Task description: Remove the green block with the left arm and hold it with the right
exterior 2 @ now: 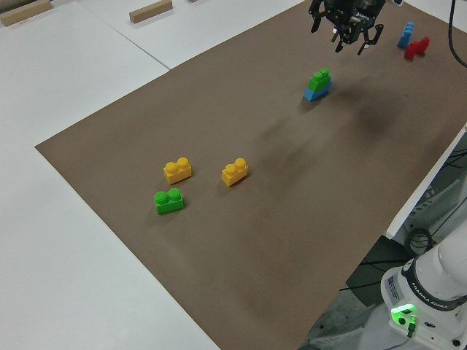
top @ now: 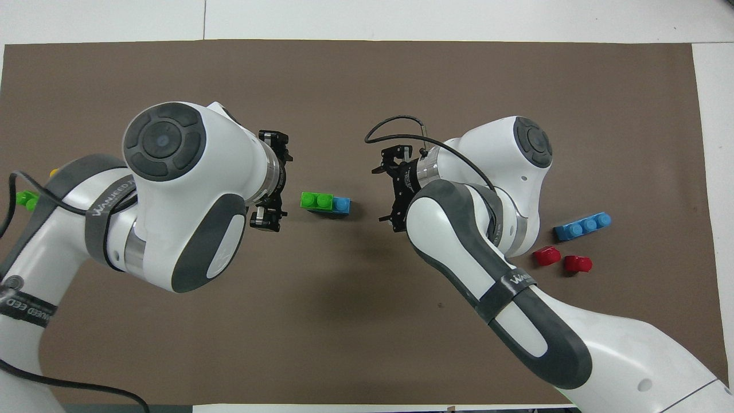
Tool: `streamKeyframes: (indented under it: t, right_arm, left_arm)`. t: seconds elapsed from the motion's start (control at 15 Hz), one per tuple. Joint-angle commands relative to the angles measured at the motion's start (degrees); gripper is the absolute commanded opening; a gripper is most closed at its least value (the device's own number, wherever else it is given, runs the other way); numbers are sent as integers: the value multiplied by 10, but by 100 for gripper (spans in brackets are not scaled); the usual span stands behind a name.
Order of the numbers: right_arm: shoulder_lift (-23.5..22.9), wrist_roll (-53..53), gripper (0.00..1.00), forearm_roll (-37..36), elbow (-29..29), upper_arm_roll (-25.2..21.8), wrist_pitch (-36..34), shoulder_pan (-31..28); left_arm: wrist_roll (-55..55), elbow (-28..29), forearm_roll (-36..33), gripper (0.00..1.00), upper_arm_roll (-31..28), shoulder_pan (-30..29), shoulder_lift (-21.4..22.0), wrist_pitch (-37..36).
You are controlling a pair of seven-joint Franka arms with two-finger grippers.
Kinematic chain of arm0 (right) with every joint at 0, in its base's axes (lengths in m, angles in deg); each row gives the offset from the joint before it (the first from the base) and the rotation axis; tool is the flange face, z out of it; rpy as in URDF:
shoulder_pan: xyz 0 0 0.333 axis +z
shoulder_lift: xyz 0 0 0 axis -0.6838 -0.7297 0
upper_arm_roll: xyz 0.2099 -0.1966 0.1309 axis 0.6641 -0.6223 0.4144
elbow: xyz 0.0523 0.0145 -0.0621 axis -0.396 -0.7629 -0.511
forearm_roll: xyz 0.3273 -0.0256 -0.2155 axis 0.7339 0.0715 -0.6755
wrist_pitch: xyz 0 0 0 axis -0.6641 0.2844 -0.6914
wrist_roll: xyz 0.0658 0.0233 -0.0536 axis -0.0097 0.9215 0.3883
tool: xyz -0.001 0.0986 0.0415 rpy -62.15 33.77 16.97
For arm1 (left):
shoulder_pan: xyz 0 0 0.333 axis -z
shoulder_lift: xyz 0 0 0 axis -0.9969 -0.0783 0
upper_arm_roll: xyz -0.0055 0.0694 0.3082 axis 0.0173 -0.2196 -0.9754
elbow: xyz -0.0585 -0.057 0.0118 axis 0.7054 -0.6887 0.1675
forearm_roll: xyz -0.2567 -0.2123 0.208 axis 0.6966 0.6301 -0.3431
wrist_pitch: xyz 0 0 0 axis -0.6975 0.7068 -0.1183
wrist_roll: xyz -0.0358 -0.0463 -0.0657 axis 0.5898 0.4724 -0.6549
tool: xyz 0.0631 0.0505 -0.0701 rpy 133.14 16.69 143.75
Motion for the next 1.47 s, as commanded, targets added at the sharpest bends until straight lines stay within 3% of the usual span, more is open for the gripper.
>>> streamKeyframes:
  t: [0.0, 0.47, 0.93, 1.27, 1.33, 1.4]
  right_arm:
    - [-11, 5, 100, 15, 3, 0, 15, 6]
    - [-54, 3, 100, 43, 8, 1, 89, 36]
    - [-92, 2, 100, 69, 16, 1, 163, 84]
    - [-98, 1, 98, 69, 10, 0, 172, 88]
    - [-99, 1, 78, 69, 10, 1, 180, 89]
    - [-100, 1, 47, 69, 8, 1, 181, 89]
  left_arm:
    - [-55, 2, -1, 100, -9, 21, -23, 20]
    - [-124, 48, -37, 100, -10, 29, -53, 84]
    - [-156, 48, -71, 100, -10, 34, -91, 98]
    - [-172, 49, -71, 100, -10, 36, -96, 102]
    - [-173, 50, -71, 100, -10, 39, -96, 103]
    - [-173, 53, -71, 100, -10, 39, -96, 106]
